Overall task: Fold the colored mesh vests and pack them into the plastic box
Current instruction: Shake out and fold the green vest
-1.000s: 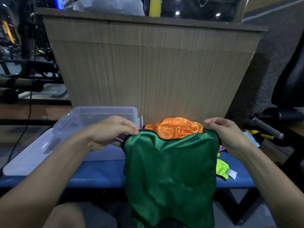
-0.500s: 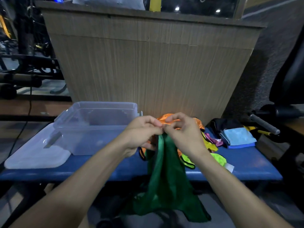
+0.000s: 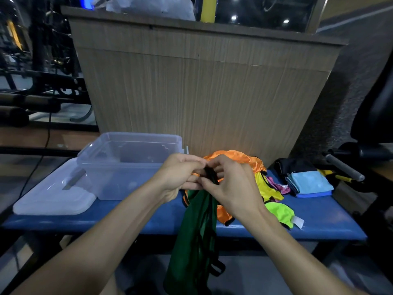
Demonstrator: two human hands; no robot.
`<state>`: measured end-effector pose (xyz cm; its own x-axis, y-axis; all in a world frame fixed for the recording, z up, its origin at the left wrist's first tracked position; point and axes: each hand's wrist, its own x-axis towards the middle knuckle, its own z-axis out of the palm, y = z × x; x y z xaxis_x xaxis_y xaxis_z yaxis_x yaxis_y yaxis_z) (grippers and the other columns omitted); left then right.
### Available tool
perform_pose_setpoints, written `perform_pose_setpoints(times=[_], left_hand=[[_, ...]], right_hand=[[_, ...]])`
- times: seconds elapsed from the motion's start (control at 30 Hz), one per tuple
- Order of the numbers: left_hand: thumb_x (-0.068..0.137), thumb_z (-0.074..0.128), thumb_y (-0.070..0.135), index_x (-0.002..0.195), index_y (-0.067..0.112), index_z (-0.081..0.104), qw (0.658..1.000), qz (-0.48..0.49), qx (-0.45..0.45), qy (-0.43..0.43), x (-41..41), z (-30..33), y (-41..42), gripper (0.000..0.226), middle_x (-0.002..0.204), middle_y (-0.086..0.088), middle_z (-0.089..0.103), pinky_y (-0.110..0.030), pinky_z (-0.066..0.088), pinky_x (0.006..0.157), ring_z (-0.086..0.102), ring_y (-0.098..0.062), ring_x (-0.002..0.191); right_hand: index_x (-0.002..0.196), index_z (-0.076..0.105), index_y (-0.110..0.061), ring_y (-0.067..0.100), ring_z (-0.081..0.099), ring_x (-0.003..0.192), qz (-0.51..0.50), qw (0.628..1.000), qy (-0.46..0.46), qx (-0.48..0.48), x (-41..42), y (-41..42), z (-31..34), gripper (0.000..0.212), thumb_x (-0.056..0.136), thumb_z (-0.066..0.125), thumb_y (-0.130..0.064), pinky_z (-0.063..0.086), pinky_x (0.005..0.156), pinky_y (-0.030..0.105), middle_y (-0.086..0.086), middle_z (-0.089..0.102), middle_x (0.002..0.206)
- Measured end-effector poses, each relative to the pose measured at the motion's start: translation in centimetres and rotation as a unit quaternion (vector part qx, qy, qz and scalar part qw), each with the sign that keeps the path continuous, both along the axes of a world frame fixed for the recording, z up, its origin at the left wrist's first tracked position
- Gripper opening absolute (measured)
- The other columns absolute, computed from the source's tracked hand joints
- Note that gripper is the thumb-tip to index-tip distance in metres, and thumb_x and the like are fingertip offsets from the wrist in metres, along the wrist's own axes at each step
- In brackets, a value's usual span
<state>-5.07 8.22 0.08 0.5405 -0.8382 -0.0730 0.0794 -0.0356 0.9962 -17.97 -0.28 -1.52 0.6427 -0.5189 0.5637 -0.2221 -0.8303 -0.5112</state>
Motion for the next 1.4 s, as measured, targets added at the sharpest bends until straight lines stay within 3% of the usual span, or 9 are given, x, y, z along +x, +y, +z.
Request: perform_pose_setpoints(times=[0.13,0.23,0.43,0.53,0.67,0.87,1.1,1.2,1.4], left_hand=[[0.094,0.06,-0.009,0.096,0.008,0.074,0.997,-0.033,-0.003,-0.068,0.2,0.0,0.6,0.022,0.081,-0.013,0.074,-0.032,0.064,0.069,0.072,-0.013,0.067],[0.09,0.065,-0.006,0.101,0.01,0.074,0.98,-0.052,-0.012,-0.193,0.4,-0.1,1.1,0.021,0.085,-0.013,0.075,-0.031,0.063,0.07,0.074,-0.016,0.075],[0.085,0.08,0.024,0.098,0.024,0.077,0.867,-0.004,-0.064,-0.494,1.0,-0.1,1.0,0.013,0.085,0.01,0.069,-0.014,0.05,0.071,0.067,-0.004,0.08],[0.089,0.071,0.036,0.102,0.025,0.071,0.869,-0.038,-0.085,-0.486,1.6,-0.5,0.5,0.017,0.105,0.011,0.066,-0.03,0.054,0.089,0.064,-0.007,0.101],[0.096,0.068,0.03,0.104,0.021,0.064,0.896,-0.085,-0.082,-0.429,1.5,-0.7,0.3,0.013,0.092,0.002,0.071,-0.047,0.053,0.093,0.069,-0.016,0.092],[0.09,0.078,0.022,0.124,0.021,0.061,0.927,-0.123,-0.105,-0.338,2.5,-1.7,1.4,0.038,0.108,-0.002,0.068,-0.047,0.053,0.098,0.068,-0.022,0.101],[0.094,0.073,0.014,0.105,0.022,0.072,0.926,-0.091,-0.142,-0.336,0.5,-4.1,2.5,0.014,0.094,0.001,0.072,-0.046,0.055,0.084,0.067,-0.019,0.087],[0.094,0.073,0.017,0.104,0.025,0.072,0.925,-0.023,-0.174,-0.338,-0.5,-4.0,1.5,0.013,0.096,0.007,0.071,-0.037,0.055,0.08,0.067,-0.018,0.09],[0.088,0.076,0.029,0.094,0.026,0.069,0.907,0.042,-0.202,-0.366,-2.9,-2.3,-0.4,0.01,0.086,0.015,0.066,-0.029,0.05,0.069,0.063,-0.012,0.08]], right_hand=[[0.1,0.074,-0.013,0.002,0.07,0.077,0.022,0.998,0.001,0.055,-0.5,-1.0,0.4,0.017,0.085,0.076,-0.007,0.057,0.076,0.018,-0.008,0.074,0.083],[0.099,0.074,-0.008,0.017,0.073,0.081,0.094,0.967,0.003,0.236,-1.2,-2.4,1.4,0.012,0.089,0.073,-0.001,0.059,0.082,0.03,0.011,0.077,0.085],[0.101,0.074,-0.004,0.014,0.069,0.078,0.18,0.905,-0.015,0.385,-1.8,-3.7,1.9,0.011,0.091,0.072,-0.002,0.056,0.072,0.027,0.01,0.076,0.081],[0.106,0.073,-0.001,0.022,0.07,0.085,0.211,0.89,-0.044,0.401,-2.0,-4.1,1.9,0.018,0.088,0.074,-0.001,0.054,0.079,0.033,0.013,0.076,0.087],[0.111,0.07,0.0,0.025,0.071,0.086,0.241,0.895,-0.072,0.368,-2.2,-4.1,1.9,0.028,0.083,0.076,0.004,0.058,0.085,0.033,0.015,0.075,0.091],[0.101,0.075,-0.016,0.014,0.063,0.077,0.23,0.907,-0.103,0.338,-3.2,-6.7,4.5,0.03,0.088,0.063,0.009,0.05,0.071,0.022,0.003,0.069,0.083],[0.101,0.077,-0.018,0.028,0.046,0.077,0.238,0.932,-0.064,0.267,-3.7,-8.7,8.4,0.035,0.08,0.054,-0.003,0.031,0.066,0.037,0.004,0.062,0.085],[0.103,0.077,-0.016,0.03,0.048,0.078,0.261,0.932,-0.029,0.249,-3.7,-8.4,9.1,0.038,0.079,0.052,0.001,0.037,0.067,0.047,0.007,0.063,0.085],[0.108,0.073,-0.008,0.018,0.064,0.082,0.289,0.936,0.015,0.202,-3.8,-7.6,9.1,0.04,0.09,0.049,0.019,0.051,0.077,0.024,0.009,0.069,0.086]])
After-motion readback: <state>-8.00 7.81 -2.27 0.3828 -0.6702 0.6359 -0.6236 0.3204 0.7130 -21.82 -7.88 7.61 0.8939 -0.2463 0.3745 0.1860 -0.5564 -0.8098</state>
